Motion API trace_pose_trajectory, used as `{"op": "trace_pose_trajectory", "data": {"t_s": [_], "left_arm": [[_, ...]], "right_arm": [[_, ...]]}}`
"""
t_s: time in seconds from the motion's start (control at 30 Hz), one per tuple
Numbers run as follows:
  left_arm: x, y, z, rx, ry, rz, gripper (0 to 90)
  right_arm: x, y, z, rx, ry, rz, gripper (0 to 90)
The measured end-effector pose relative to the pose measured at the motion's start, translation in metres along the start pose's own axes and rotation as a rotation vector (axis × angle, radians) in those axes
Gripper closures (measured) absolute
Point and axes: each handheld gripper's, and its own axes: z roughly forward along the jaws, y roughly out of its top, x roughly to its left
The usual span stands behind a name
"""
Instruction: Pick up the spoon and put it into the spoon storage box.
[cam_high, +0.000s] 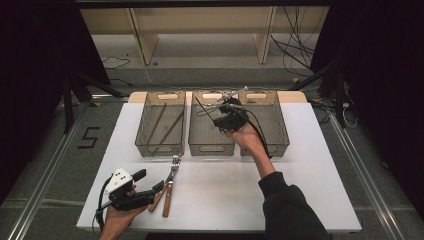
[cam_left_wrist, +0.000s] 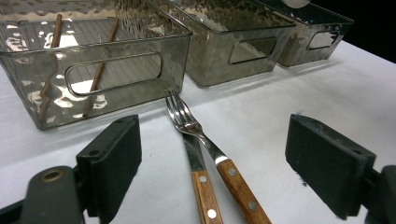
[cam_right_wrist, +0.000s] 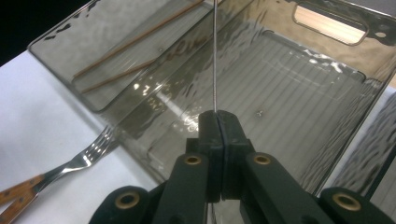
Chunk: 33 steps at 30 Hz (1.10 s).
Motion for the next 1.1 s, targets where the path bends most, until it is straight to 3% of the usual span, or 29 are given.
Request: {"op": "trace_pose_trajectory", "data": {"t_s": [0.2,0.47,1.1], "left_arm": [[-0.001,0.0,0.0,0.008,-0.001,0.008,18.4],[-0.001,0.0,0.001,0.013,-0.002,0.009,18.4],[-0.001,-0.001,0.002,0.027,-0.003,0.012,18.4]], "right_arm": [[-0.009,0.002,0.01,0.008,-0.005,0.052,90.0],[-0.014,0.003,0.021,0.027,-0.034,0.085,90.0],[-0.014,0.0,0.04,0.062,-0.039,0.116,89.8]]}}
